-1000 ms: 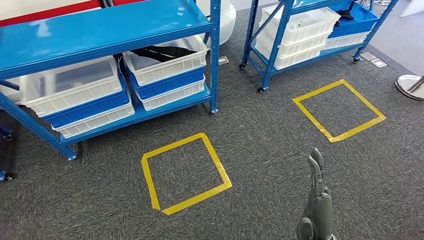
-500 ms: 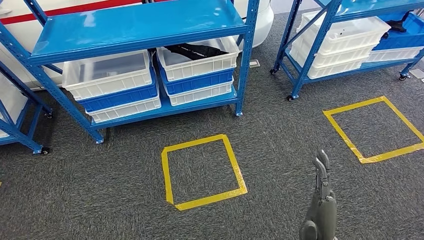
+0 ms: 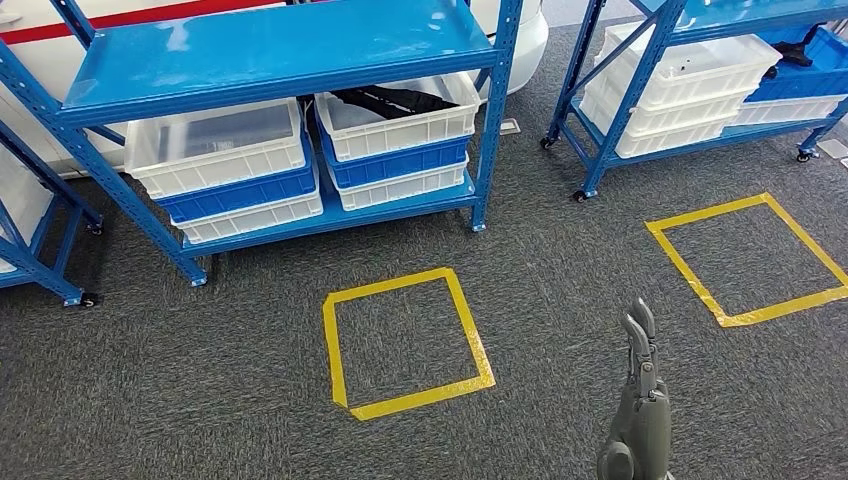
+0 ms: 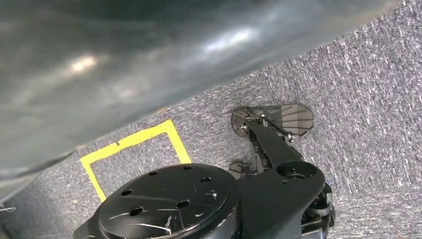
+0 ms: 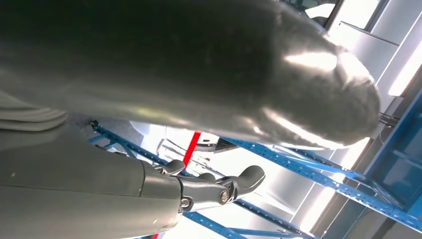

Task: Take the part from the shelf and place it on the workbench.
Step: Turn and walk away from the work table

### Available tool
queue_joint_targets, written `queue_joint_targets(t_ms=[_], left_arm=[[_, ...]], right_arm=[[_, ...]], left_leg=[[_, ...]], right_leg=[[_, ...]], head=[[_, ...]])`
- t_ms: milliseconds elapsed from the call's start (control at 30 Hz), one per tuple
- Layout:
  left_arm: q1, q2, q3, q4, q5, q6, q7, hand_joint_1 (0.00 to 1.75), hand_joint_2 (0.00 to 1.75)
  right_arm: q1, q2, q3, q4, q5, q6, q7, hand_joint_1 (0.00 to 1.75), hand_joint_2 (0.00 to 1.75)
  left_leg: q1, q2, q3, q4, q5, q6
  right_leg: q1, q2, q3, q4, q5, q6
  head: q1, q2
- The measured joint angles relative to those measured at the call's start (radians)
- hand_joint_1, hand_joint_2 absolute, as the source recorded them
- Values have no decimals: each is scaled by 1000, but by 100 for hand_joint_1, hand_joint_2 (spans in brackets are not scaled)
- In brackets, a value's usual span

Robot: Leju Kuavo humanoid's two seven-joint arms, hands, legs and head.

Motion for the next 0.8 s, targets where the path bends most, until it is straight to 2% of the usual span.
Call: queue_joint_targets(t_ms=[300, 367, 433, 467, 500, 567, 600, 633, 667, 733, 767, 800], left_arm=[[0, 0, 0, 0, 0, -3, 1, 0, 0], [0, 2, 0, 0, 0, -3, 3, 0, 0], [0, 1, 0, 0, 0, -4, 5, 0, 0], [-1, 0, 0, 0, 0, -4, 5, 0, 0], [-1, -1, 0, 0, 0, -4, 6, 0, 0], [-1, -2, -1, 0, 0, -5, 6, 0, 0], [-1, -3, -1, 0, 0, -5, 6, 0, 0], [-1, -3, -1, 0, 0, -5, 7, 0, 0], [-1, -3, -1, 0, 0, -6, 7, 0, 0], [-1, -4, -1, 0, 0, -7, 8, 0, 0], [0, 0, -1, 1, 0, -7, 9, 0, 0], [0, 2, -1, 2, 1, -8, 11, 0, 0]], right_arm=[[-5, 0, 0, 0, 6, 2, 1, 0, 0], [-5, 1, 1, 0, 9, 2, 2, 0, 0], [-6, 1, 1, -1, 11, 2, 3, 0, 0], [-8, 1, 1, -2, 12, 2, 4, 0, 0], [-9, 1, 2, -2, 12, 2, 4, 0, 0], [-10, 0, 2, -1, 12, 2, 4, 0, 0], [-10, 0, 2, -1, 12, 2, 4, 0, 0], [-10, -1, 2, 0, 11, 2, 4, 0, 0], [-10, -1, 2, 0, 11, 2, 4, 0, 0], [-11, -2, 2, 1, 11, 2, 4, 0, 0], [-11, -2, 3, 2, 11, 1, 5, 0, 0], [-11, -2, 3, 3, 11, 1, 5, 0, 0]], left_leg=[[-6, 0, -1, 2, -1, 1], [-9, 0, 0, 1, -1, 11], [-1, 2, 16, -29, 12, 28], [5, 4, 26, -47, 21, 35], [11, 7, 33, -62, 28, 39], [14, 10, 33, -67, 32, 41], [15, 11, 30, -67, 32, 38], [18, 11, 28, -67, 33, 33], [22, 11, 25, -65, 34, 26], [32, 8, 19, -54, 31, 5], [34, 6, 14, -45, 26, -7], [33, 4, 11, -35, 20, -19]], right_leg=[[-7, 0, 0, -2, 1, 1], [-11, 0, 6, -9, 4, 8], [-7, -1, 12, -9, 3, 13], [-4, -1, 4, 8, -8, 12], [-2, -2, -13, 48, -29, 9], [-8, -3, -70, 158, -81, 6], [-13, -3, -95, 205, -98, 10], [-19, -4, -104, 221, -101, 19], [-24, -4, -96, 205, -90, 32], [-37, -4, -28, 83, -42, 63], [-40, -3, 0, 28, -23, 72], [-42, 0, 17, -2, -12, 67]], head=[[0, 0], [-1, 0], [-2, 0], [-1, 0], [1, 0], [4, 0], [5, 0], [4, 0], [4, 0], [5, 0], [9, 0], [11, 0]])
